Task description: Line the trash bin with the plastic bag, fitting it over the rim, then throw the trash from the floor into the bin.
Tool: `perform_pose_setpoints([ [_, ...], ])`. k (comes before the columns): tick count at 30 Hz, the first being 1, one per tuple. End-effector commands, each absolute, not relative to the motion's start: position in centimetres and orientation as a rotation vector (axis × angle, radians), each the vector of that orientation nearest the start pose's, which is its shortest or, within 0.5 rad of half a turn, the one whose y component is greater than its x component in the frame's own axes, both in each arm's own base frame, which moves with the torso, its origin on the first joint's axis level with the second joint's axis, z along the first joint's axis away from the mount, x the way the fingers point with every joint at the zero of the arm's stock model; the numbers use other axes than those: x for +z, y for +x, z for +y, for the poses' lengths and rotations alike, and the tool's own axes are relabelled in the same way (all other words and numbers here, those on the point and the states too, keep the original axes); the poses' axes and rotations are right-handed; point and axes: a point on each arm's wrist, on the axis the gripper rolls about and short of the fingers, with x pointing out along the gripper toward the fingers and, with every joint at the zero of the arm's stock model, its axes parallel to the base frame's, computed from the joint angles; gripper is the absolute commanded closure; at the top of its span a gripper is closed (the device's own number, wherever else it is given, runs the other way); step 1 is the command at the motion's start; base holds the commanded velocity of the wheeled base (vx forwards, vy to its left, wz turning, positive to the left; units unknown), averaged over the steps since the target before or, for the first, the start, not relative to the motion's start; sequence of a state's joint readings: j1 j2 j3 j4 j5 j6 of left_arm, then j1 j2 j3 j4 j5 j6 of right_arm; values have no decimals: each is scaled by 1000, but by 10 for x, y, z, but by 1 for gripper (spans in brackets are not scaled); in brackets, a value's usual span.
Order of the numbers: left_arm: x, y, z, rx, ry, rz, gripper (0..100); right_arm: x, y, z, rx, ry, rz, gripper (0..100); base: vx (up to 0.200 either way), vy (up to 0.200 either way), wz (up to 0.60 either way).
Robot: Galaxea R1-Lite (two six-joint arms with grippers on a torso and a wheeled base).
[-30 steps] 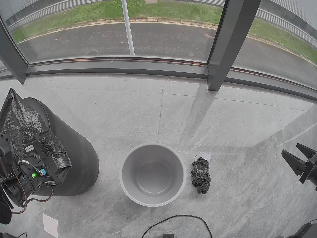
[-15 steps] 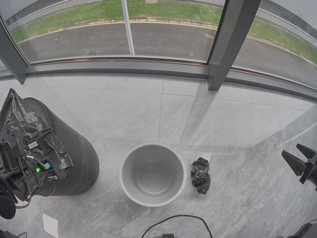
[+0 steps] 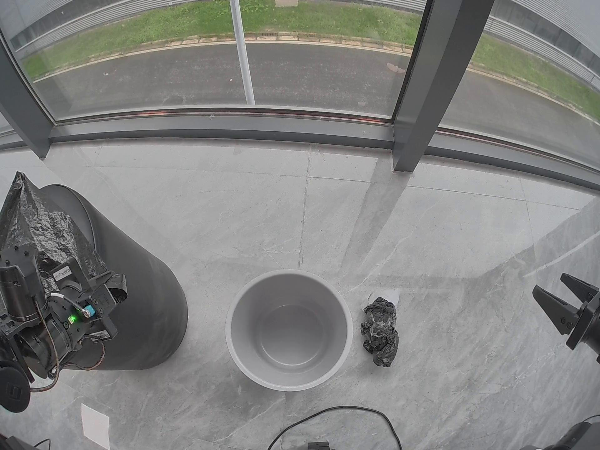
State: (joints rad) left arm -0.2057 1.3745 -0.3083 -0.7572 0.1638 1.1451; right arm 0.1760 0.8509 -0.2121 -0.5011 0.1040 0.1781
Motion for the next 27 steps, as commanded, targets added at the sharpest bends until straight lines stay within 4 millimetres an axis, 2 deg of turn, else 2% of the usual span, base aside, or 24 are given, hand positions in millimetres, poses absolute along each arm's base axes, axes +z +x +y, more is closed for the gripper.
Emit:
perform_pose_setpoints([
  [1, 150, 180, -34, -200, 1186, 225, 100, 168, 86, 18, 268, 172, 155, 0, 0, 0, 0],
  [6, 161, 171, -33, -171, 1153, 170, 100, 170, 85, 17, 269, 172, 146, 0, 0, 0, 0],
  [9, 192, 163, -34, -105, 999, 36, 100, 176, 83, 17, 275, 178, 112, 0, 0, 0, 0],
  [10, 194, 163, -35, -104, 992, 28, 100, 177, 83, 17, 275, 178, 112, 0, 0, 0, 0],
  [11, 215, 158, -40, -92, 883, -73, 100, 182, 84, 18, 278, 182, 94, 0, 0, 0, 0],
  [12, 225, 156, -42, -87, 822, -115, 100, 184, 84, 18, 280, 185, 90, 0, 0, 0, 0],
  [13, 243, 157, -45, -86, 682, -172, 100, 188, 86, 20, 298, 191, 82, 0, 0, 0, 0],
  [15, 263, 160, -47, -93, 509, -211, 100, 197, 87, 23, 338, 208, 64, 0, 0, 0, 0],
  [16, 263, 160, -47, -93, 509, -211, 100, 197, 87, 23, 338, 208, 64, 0, 0, 0, 0],
  [17, 281, 161, -48, -112, 323, -224, 100, 209, 88, 29, 393, 243, 45, 0, 0, 0, 0],
  [20, 291, 156, -52, -183, 11, -182, 100, 226, 94, 38, 457, 284, 36, 0, 0, 0, 0],
  [22, 300, 146, -58, -258, -218, -164, 100, 232, 106, 47, 491, 297, 59, 0, 0, 0, 0],
  [24, 303, 140, -61, -305, -338, -143, 100, 233, 115, 55, 511, 301, 84, 0, 0, 0, 0],
  [25, 304, 133, -67, -369, -464, -104, 100, 235, 126, 68, 514, 311, 113, 0, 0, 0, 0],
  [26, 303, 130, -69, -395, -500, -85, 100, 235, 130, 73, 508, 317, 126, 0, 0, 0, 0],
  [27, 303, 124, -76, -470, -564, -42, 100, 237, 139, 90, 504, 335, 148, 0, 0, 0, 0],
])
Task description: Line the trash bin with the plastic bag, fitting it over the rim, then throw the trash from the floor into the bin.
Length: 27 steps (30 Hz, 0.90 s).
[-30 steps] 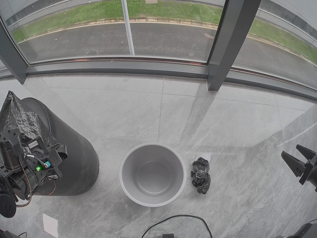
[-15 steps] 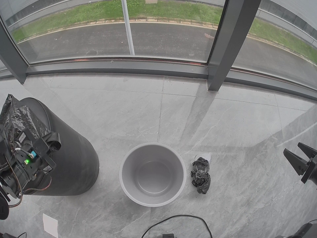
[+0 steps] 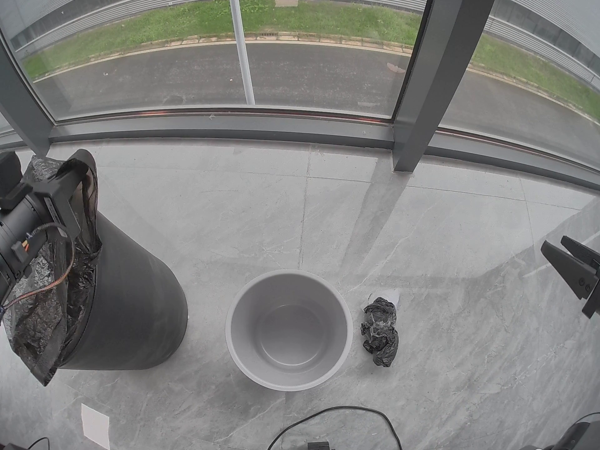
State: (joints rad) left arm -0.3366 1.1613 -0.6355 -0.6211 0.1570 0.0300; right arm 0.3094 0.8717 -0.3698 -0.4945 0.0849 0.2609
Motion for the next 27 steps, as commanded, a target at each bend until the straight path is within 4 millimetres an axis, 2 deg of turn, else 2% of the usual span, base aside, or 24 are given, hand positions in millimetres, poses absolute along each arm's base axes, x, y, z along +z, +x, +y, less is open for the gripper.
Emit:
perform_pose_setpoints([
  [1, 303, 123, -77, -477, -568, -37, 100, 237, 140, 92, 503, 337, 151, 0, 0, 0, 0],
  [2, 302, 123, -83, -523, -611, 6, 100, 238, 148, 114, 500, 343, 168, 0, 0, 0, 0],
  [3, 304, 125, -85, -539, -636, 18, 100, 236, 153, 126, 497, 335, 178, 0, 0, 0, 0],
  [4, 304, 125, -86, -544, -640, 20, 100, 236, 154, 128, 497, 331, 180, 0, 0, 0, 0],
  [6, 312, 135, -98, -628, -736, 78, 100, 225, 170, 163, 504, 307, 205, 0, 0, 0, 0],
  [8, 322, 137, -103, -690, -814, 106, 100, 215, 177, 184, 525, 282, 233, 0, 0, 0, 0],
  [12, 345, 137, -105, -750, -845, 118, 100, 205, 195, 216, 553, 231, 262, 0, 0, 0, 0],
  [13, 347, 137, -106, -753, -848, 120, 100, 206, 196, 218, 555, 229, 261, 0, 0, 0, 0],
  [15, 361, 132, -109, -789, -893, 133, 100, 212, 204, 238, 582, 228, 237, 0, 0, 0, 0],
  [19, 372, 119, -110, -856, -983, 152, 100, 216, 206, 261, 623, 224, 239, 0, 0, 0, 0],
  [22, 375, 116, -109, -868, -995, 145, 100, 212, 200, 277, 659, 206, 260, 0, 0, 0, 0],
  [27, 375, 119, -112, -868, -998, 156, 100, 202, 191, 292, 698, 184, 289, 0, 0, 0, 0],
])
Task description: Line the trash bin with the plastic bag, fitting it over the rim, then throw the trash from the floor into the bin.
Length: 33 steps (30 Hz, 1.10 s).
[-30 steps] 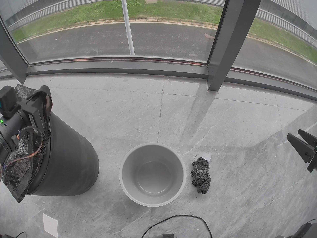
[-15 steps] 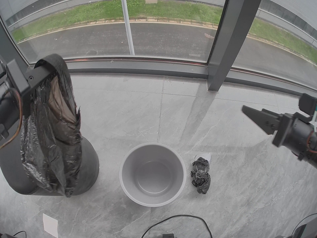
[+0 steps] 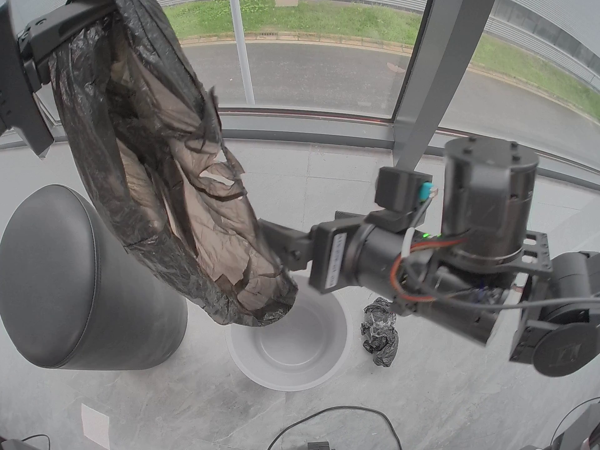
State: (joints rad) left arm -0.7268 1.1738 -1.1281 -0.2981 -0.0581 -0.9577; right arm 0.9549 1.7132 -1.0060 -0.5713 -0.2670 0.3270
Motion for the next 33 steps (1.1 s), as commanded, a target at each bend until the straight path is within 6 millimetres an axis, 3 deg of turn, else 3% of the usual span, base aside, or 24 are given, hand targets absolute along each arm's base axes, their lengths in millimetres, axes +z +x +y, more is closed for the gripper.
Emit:
perform_pose_setpoints([
  [1, 375, 119, -112, -867, -999, 158, 100, 201, 191, 292, 699, 182, 291, 0, 0, 0, 0],
  [12, 372, 121, -113, -862, -1000, 174, 100, 189, 187, 297, 704, 160, 319, 0, 0, 0, 0],
  [18, 369, 127, -115, -843, -996, 180, 100, 182, 167, 298, 733, 129, 339, 0, 0, 0, 0],
  [21, 368, 127, -115, -841, -996, 180, 100, 179, 166, 299, 734, 122, 348, 0, 0, 0, 0],
  [30, 366, 128, -116, -841, -992, 191, 100, 173, 180, 315, 725, 98, 337, 0, 0, 0, 0],
  [33, 365, 126, -115, -843, -993, 190, 100, 172, 203, 320, 688, 93, 312, 0, 0, 0, 0],
])
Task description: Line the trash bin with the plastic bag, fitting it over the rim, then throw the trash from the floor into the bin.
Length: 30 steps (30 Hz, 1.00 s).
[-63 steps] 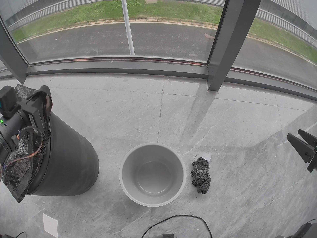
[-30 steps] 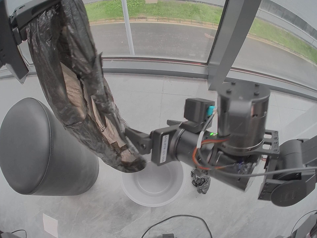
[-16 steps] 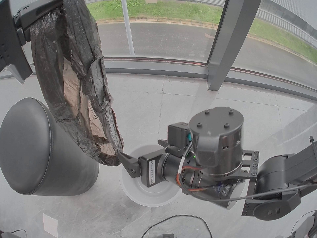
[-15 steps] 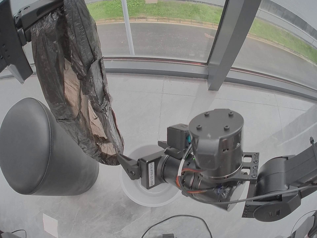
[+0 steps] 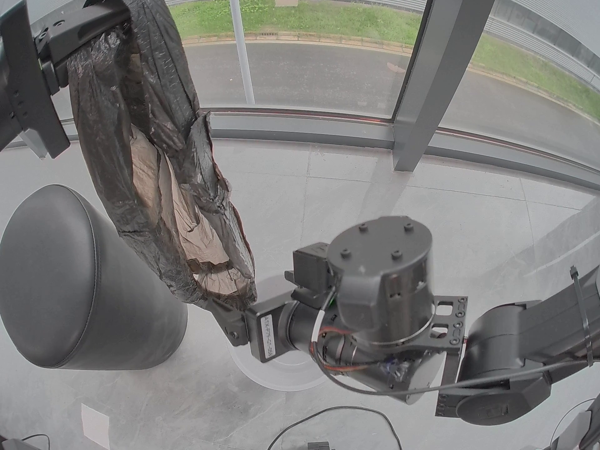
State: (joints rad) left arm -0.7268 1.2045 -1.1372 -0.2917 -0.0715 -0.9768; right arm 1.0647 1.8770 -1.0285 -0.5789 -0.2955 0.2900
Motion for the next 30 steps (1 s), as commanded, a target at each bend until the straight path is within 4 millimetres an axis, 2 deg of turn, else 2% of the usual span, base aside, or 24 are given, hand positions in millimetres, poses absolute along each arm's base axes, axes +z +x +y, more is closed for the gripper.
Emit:
perform_pose_setpoints([
  [1, 365, 125, -114, -845, -993, 189, 100, 172, 208, 321, 678, 93, 306, 0, 0, 0, 0],
  [4, 366, 125, -114, -846, -992, 187, 100, 172, 213, 324, 671, 97, 302, 0, 0, 0, 0],
  [10, 367, 123, -113, -850, -995, 183, 100, 157, 226, 342, 665, 88, 312, 0, 0, 0, 0],
  [20, 367, 121, -111, -854, -998, 179, 100, 148, 232, 357, 633, 87, 300, 0, 0, 0, 0],
  [21, 367, 121, -111, -854, -998, 179, 100, 148, 233, 357, 633, 90, 296, 100, 0, 0, 0],
  [28, 366, 121, -111, -855, -995, 184, 100, 154, 227, 357, 644, 103, 279, 100, 0, 0, 0],
  [30, 365, 122, -111, -854, -994, 185, 100, 157, 218, 358, 649, 99, 277, 100, 0, 0, 0],
])
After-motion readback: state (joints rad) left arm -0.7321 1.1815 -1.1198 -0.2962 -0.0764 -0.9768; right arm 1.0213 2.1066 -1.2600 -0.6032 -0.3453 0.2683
